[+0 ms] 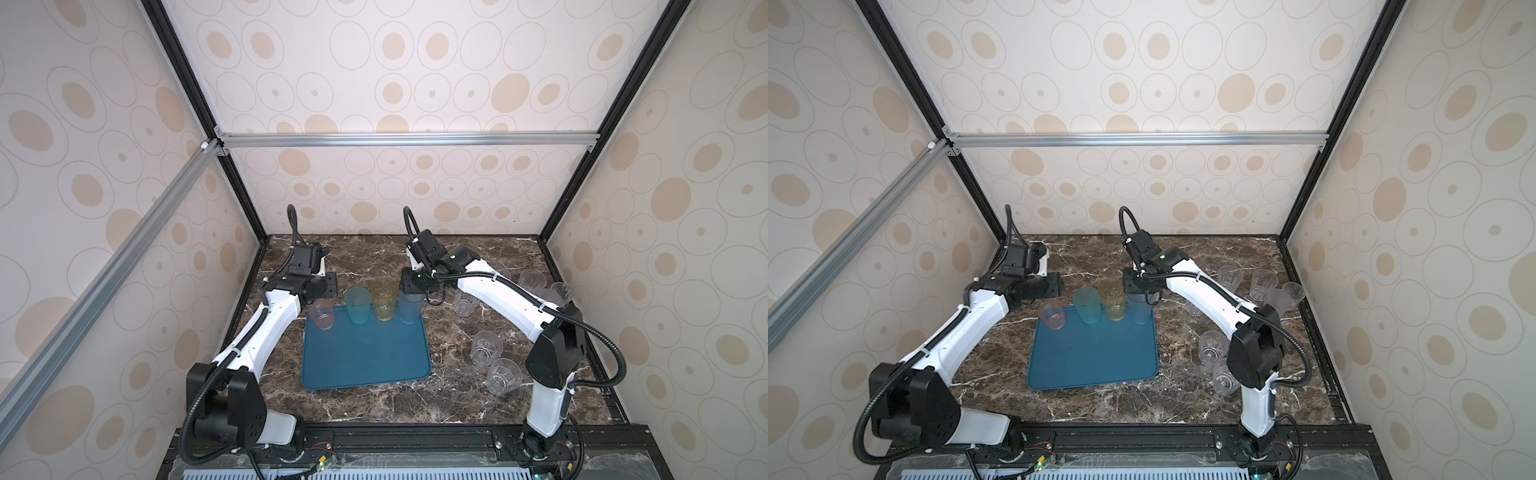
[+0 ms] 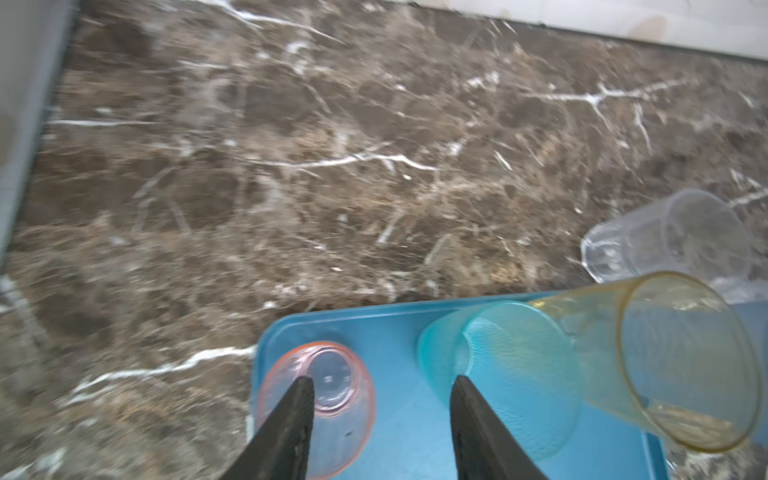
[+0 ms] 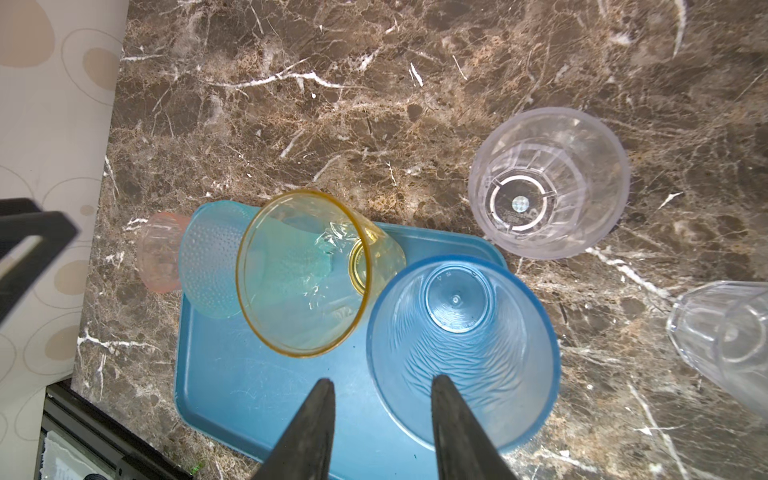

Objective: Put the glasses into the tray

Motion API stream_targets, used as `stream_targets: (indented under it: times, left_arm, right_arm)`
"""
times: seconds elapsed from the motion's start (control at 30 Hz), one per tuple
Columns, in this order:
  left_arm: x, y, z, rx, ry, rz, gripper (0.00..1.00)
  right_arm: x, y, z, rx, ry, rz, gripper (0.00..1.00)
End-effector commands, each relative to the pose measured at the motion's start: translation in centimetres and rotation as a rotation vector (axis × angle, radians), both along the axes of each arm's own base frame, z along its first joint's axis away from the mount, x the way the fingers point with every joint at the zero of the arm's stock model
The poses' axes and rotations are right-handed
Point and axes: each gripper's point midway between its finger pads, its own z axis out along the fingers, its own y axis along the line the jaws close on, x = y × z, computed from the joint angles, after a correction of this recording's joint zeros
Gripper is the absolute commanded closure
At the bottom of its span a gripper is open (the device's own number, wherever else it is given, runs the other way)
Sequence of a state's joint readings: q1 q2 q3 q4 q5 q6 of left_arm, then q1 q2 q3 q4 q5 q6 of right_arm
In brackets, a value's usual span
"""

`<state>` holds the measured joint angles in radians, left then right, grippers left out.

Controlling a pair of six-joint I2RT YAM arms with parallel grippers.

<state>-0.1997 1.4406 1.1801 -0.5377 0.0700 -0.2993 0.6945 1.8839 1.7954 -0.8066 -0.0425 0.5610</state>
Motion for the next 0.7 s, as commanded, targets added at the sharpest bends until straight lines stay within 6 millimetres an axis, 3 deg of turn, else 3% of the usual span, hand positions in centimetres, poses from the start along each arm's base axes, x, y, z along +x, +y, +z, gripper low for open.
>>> stream_targets:
  times: [0.0,0.3,0.43,0.67]
  left_arm:
    - [0.8,-2.4,-0.9,0.003,0.038,-0.076,0.46]
    - [1.5,-3.4,-3.8,0.090,0.103,-0.117,0.51]
    - [1.4,-3.4,-5.1,0.122,0.139,-0.130,0.60]
    - [1.4,-2.8,-5.1,0.160,0.142,-0.126,0.77]
  right_arm:
    - [0.2,-0.1,0.4,0.005,-0.005,-0.013,0.59]
    - [-0.2,-0.2,-0.5,-0.010,0.022,0.000,0.59]
    - [0.0,0.0,-0.5,-0.009,0.019,0.003,0.59]
    - [0.0,0.4,-0.4,0.004,0.023,0.011,0.59]
